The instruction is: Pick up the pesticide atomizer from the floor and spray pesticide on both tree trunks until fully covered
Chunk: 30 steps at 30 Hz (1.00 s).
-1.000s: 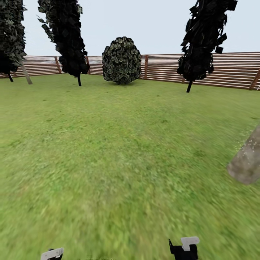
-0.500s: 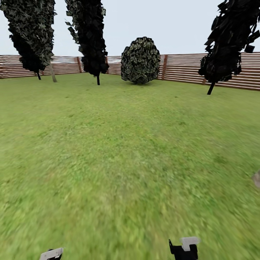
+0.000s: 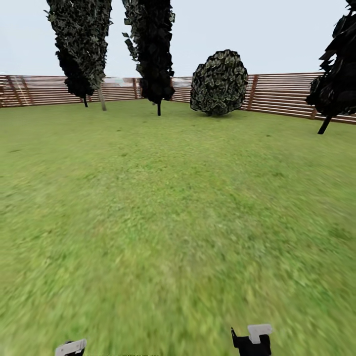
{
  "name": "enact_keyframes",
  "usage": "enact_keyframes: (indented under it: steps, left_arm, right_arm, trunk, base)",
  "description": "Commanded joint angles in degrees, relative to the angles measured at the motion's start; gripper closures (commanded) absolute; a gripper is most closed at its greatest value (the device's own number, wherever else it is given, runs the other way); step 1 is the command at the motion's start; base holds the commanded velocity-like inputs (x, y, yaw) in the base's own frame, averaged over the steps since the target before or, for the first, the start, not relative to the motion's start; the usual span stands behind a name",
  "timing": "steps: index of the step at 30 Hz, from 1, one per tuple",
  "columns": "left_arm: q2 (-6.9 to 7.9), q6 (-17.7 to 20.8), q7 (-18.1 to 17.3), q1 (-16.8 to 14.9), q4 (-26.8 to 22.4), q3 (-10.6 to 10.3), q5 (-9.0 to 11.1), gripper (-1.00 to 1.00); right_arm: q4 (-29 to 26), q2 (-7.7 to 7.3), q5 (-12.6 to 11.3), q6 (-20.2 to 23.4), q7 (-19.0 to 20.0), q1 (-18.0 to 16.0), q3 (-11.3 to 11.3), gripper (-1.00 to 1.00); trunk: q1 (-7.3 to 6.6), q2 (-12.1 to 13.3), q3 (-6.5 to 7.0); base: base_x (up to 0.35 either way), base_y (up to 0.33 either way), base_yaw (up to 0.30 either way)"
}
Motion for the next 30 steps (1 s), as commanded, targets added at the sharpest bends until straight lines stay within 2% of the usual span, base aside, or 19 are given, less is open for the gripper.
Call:
enact_keyframes:
  steps: [1, 30]
  left_arm:
    - [0.01, -0.09, -0.59, -0.05, 0.08, 0.32, 0.55, 1.0]
    - [-0.02, 0.13, 0.27, -0.05, 0.23, 0.41, 0.55, 1.0]
  right_arm:
    - [-0.02, -0.01, -0.25, -0.09, -0.3, 0.0, 0.51, -1.0]
    - [0.04, 0.29, -0.25, -0.09, -0.3, 0.0, 0.51, -1.0]
  trunk:
    - [-0.01, -0.02, -0.05]
    - [-0.01, -0.02, -0.05]
  base:
    - [0.0, 0.001, 0.278]
    - [0.0, 0.0, 0.279]
